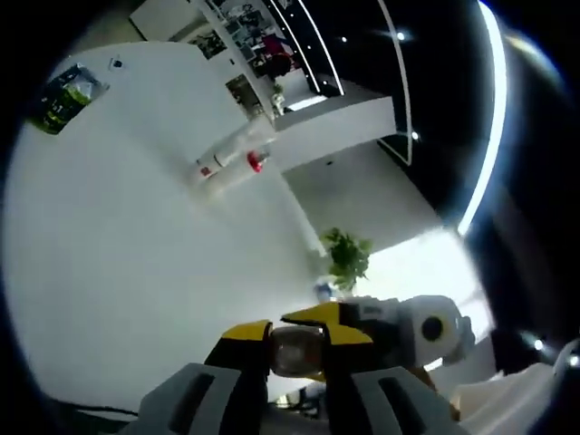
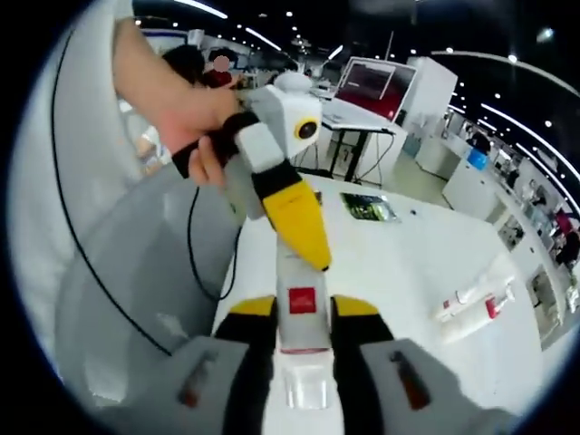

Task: Arrange the skincare products in the storage area until every visible bottle or jar stands upright without overlapping.

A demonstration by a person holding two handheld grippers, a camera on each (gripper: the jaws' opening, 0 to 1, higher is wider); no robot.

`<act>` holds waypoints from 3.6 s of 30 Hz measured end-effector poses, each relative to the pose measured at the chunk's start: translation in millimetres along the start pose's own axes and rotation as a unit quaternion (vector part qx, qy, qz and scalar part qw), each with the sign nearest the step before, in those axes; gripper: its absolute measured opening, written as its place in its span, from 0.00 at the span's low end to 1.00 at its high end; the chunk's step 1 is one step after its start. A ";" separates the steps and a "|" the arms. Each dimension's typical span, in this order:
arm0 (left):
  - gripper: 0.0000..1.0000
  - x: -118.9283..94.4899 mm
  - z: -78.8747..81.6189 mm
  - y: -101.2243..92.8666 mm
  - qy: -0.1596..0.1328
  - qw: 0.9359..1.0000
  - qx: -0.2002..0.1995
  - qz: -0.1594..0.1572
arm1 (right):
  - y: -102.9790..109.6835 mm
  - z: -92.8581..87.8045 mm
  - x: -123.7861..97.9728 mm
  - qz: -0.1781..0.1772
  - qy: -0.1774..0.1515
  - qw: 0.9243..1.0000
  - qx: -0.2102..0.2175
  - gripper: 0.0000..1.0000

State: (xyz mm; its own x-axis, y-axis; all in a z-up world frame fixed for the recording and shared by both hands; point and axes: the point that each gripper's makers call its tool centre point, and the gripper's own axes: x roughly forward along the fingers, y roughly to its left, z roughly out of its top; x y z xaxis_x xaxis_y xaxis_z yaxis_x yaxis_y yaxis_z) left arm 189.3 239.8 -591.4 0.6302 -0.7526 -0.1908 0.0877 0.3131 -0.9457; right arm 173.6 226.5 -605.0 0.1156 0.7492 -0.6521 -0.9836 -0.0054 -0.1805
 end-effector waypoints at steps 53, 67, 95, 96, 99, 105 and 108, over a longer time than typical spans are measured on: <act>0.35 -14.9 -38.2 -79.2 0.138 0.973 0.036 -0.179 | 18.0 47.6 -78.3 0.245 -0.228 0.767 0.548 0.21; 0.24 -19.7 -108.6 -93.1 0.292 0.928 0.078 -0.217 | 54.1 61.7 -87.7 0.313 -0.166 0.799 0.487 0.21; 0.23 0.2 -32.3 -68.1 0.003 0.954 0.285 -0.096 | -24.5 71.4 -74.5 0.036 -0.237 0.858 0.455 0.26; 0.23 0.3 -32.1 -67.9 0.002 0.953 0.288 -0.095 | -22.2 71.9 -72.8 0.038 -0.235 0.858 0.456 0.26; 0.23 1.4 -35.1 -70.4 0.002 0.953 0.285 -0.100 | -16.0 70.0 -65.1 0.045 -0.222 0.861 0.457 0.26; 0.23 0.3 -36.9 -72.3 0.000 0.957 0.267 -0.116 | -11.1 72.4 -62.9 0.051 -0.226 0.855 0.464 0.25; 0.24 0.4 -39.3 -71.7 0.006 0.958 0.261 -0.119 | -8.5 73.2 -62.7 0.047 -0.220 0.863 0.453 0.24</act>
State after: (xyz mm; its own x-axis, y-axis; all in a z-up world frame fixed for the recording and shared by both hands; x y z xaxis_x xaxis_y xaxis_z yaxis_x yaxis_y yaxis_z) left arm 152.9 194.2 -534.0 0.5350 -0.8448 0.0085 0.6040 0.3753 -0.7031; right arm 164.6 228.0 -508.7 0.1623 0.9535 -0.2540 -0.7141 0.2911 0.6366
